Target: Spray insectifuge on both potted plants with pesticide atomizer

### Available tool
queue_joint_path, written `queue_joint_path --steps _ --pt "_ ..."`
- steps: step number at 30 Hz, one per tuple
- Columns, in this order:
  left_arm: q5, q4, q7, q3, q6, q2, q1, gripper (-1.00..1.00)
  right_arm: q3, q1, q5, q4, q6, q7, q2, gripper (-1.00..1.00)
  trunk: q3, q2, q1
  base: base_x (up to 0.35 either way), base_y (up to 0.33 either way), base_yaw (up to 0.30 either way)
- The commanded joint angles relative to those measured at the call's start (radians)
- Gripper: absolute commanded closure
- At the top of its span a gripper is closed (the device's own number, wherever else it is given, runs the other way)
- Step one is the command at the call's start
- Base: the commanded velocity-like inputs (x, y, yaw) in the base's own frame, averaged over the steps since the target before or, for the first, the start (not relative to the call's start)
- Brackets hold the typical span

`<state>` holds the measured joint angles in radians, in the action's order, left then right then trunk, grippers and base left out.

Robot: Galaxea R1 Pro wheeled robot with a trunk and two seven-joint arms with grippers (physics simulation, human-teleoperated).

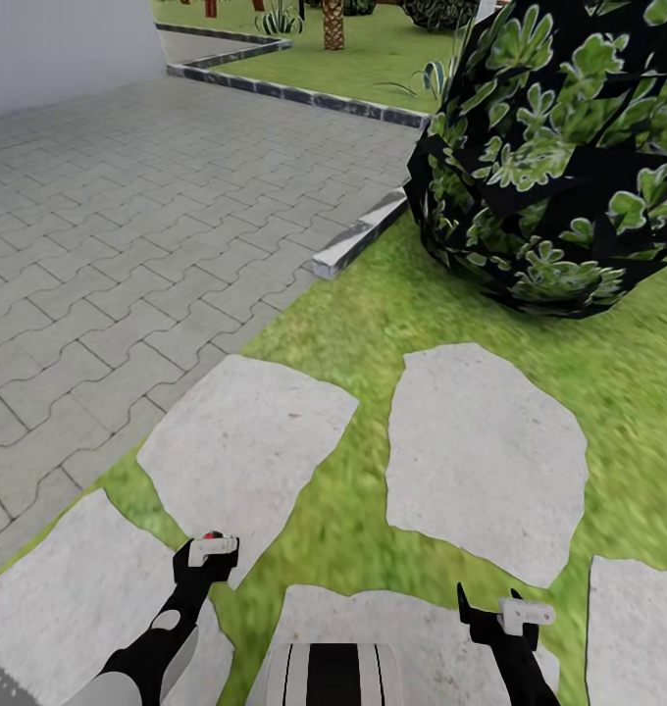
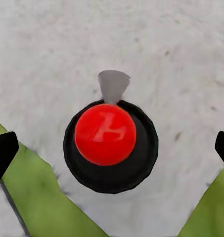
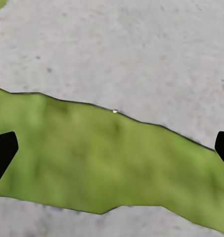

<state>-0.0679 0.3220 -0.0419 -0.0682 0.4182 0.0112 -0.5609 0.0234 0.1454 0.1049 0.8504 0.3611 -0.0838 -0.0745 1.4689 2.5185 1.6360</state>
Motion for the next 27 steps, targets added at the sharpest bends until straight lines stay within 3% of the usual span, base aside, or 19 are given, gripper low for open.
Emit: queue_joint_path --steps 1,13,14,27 --pt "-0.007 -0.001 -0.003 -0.004 0.004 0.0 -0.001 -1.0 0.003 0.0 0.01 0.0 0.004 -0.001 -0.001 -1.0 0.001 0.0 0.0 0.037 0.018 0.0" --pt "-0.005 -0.001 -0.003 -0.004 0.003 0.002 -0.001 -1.0 0.002 0.0 0.01 -0.001 0.004 -0.001 -0.001 -1.0 0.001 0.0 0.0 0.004 0.002 0.0" --pt "-0.005 -0.001 -0.003 -0.004 0.004 0.002 -0.001 1.0 0.002 0.0 0.01 -0.001 0.004 -0.001 -0.001 -1.0 0.001 0.0 0.0 0.0 0.0 0.0" --pt "-0.003 -0.009 -0.003 -0.004 0.046 0.006 -0.001 1.0 0.001 0.0 0.01 -0.001 0.004 -0.001 -0.001 -1.0 0.001 0.0 0.0 0.0 0.0 0.0"
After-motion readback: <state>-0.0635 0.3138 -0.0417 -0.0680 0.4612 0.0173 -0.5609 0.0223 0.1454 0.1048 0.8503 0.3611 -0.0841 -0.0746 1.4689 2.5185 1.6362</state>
